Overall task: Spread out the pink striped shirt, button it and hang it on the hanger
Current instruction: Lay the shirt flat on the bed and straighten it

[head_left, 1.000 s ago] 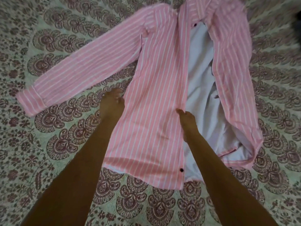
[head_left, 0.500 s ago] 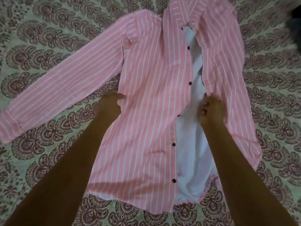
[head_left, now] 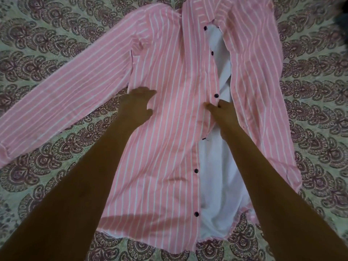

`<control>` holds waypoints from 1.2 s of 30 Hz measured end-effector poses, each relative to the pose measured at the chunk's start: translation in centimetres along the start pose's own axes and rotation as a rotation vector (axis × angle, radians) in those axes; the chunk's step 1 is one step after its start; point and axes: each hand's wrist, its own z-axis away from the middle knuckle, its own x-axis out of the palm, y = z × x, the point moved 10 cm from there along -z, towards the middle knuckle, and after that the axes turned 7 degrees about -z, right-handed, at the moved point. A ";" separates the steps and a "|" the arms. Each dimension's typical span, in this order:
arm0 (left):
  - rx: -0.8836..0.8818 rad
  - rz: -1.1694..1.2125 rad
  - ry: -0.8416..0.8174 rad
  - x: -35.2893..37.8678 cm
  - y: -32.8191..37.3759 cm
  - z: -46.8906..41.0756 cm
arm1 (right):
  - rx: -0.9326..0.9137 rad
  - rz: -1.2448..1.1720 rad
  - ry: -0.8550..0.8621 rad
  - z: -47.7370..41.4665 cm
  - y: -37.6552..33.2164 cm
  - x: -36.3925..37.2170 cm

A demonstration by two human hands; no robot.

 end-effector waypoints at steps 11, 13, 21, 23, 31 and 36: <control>-0.042 0.012 -0.025 1.6 -0.7 0.2 | 0.132 -0.101 -0.440 7.8 6.5 1.6; -0.052 -0.013 -0.055 1.9 -0.7 0.3 | 0.117 -0.041 -0.435 8.7 7.3 1.1; -0.058 -0.073 -0.192 2.7 -0.7 0.4 | -0.061 -0.189 0.026 10.8 6.7 -3.7; -0.065 -0.089 -0.211 2.8 -0.8 0.7 | 0.097 -0.116 -0.103 11.7 8.9 -1.5; -0.085 -0.109 -0.193 3.8 -1.5 3.6 | 0.326 0.624 -0.558 13.9 16.2 -1.1; -0.091 -0.132 -0.186 4.1 -1.9 4.1 | 0.311 0.975 -0.634 13.7 16.2 -1.8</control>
